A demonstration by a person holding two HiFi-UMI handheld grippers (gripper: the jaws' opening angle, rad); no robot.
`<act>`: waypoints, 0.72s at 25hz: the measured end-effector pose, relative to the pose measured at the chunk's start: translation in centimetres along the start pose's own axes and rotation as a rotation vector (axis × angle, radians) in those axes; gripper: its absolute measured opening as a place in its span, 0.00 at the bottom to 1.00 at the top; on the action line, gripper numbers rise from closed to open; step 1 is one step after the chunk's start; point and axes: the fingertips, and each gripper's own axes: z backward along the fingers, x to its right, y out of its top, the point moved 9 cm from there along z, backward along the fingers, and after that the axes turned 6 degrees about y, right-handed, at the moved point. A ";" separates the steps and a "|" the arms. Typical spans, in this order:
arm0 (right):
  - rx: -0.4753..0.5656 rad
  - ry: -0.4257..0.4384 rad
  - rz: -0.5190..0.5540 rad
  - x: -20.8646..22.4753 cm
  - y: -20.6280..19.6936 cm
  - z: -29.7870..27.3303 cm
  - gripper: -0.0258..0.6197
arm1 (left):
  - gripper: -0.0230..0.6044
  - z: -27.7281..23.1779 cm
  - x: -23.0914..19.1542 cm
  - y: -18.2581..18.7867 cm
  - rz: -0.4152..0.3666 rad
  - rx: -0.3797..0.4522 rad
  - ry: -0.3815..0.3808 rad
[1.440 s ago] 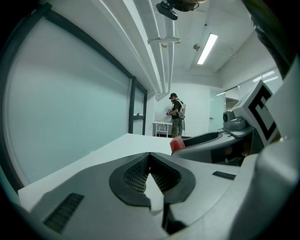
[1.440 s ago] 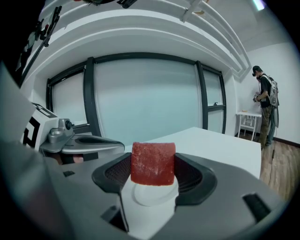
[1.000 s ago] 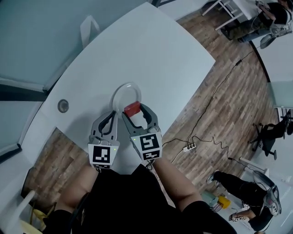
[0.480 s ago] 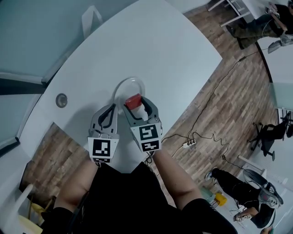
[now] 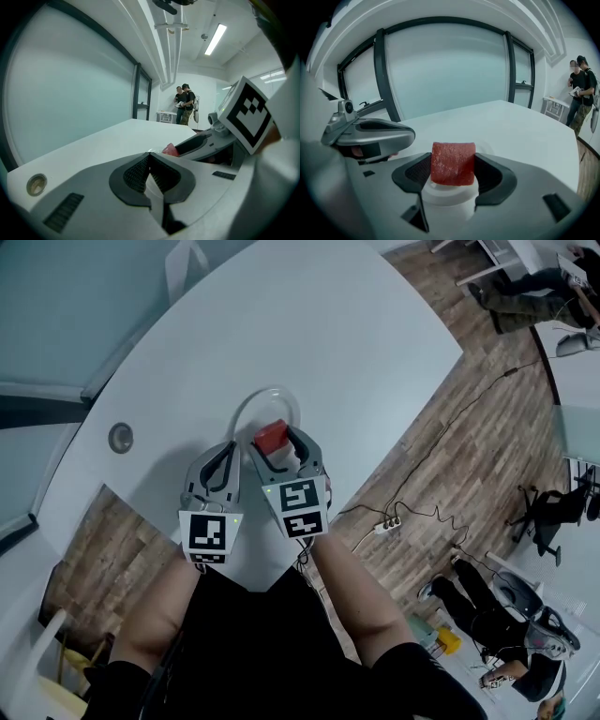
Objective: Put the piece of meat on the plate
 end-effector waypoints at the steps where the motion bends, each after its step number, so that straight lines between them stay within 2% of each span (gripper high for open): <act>1: -0.011 -0.003 0.002 0.0 -0.1 -0.1 0.49 | 0.04 0.0 0.0 -0.1 0.000 -0.001 0.000; 6: -0.060 -0.019 0.001 0.0 -0.5 -0.7 0.49 | 0.04 0.3 0.1 -0.5 0.008 -0.006 0.000; 18: -0.097 -0.068 0.024 -0.2 -0.1 -1.9 0.49 | 0.04 0.2 -0.3 -0.9 0.012 -0.015 -0.003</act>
